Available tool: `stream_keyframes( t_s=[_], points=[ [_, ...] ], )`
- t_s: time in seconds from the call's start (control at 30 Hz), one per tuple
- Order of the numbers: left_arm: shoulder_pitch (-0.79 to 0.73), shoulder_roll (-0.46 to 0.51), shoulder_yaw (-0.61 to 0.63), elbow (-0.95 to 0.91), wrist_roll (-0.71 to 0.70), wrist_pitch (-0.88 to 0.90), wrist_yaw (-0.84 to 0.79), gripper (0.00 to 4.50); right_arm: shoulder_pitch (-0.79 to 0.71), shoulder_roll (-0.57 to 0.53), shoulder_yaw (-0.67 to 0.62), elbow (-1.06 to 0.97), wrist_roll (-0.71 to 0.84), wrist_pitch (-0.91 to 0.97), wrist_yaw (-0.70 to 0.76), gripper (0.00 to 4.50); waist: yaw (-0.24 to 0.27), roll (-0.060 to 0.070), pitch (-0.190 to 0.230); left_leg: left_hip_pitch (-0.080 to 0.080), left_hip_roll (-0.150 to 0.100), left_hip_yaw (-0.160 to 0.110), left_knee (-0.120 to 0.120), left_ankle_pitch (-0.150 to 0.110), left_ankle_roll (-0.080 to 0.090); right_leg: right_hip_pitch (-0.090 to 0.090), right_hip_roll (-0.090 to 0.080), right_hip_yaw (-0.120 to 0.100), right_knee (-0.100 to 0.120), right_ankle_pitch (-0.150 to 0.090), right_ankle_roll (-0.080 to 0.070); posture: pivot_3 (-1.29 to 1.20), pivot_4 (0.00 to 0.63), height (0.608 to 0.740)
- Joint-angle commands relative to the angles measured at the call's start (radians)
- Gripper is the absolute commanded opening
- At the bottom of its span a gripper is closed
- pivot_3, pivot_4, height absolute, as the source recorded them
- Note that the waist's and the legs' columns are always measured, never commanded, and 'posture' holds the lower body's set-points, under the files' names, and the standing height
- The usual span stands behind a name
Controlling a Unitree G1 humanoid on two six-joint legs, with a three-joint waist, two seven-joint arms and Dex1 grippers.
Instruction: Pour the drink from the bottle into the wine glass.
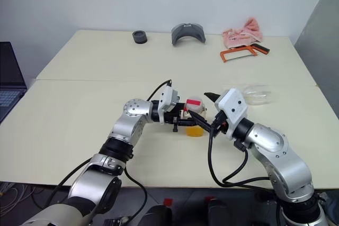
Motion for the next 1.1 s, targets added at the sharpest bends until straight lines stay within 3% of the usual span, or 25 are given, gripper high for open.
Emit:
stream_keyframes(
  t_s=[0.03,1.1],
  points=[
    [-0.013,0.006,0.003,-0.021,-0.005,-0.014,-0.004,1.69,-0.002,0.004,-0.028,-0.056,0.043,0.005,0.009,3.60,0.000,0.000,0.000,0.000,0.000,0.000,0.000,0.000,0.000,0.000,0.000,0.000,0.000,0.000,0.000,0.00,0.150,0.740],
    [-0.014,0.001,0.003,-0.033,-0.008,-0.013,0.001,1.69,-0.050,-0.009,-0.021,0.003,0.087,0.017,0.037,3.60,0.000,0.000,0.000,0.000,0.000,0.000,0.000,0.000,0.000,0.000,0.000,0.000,0.000,0.000,0.000,0.00,0.150,0.740]
  ],
)
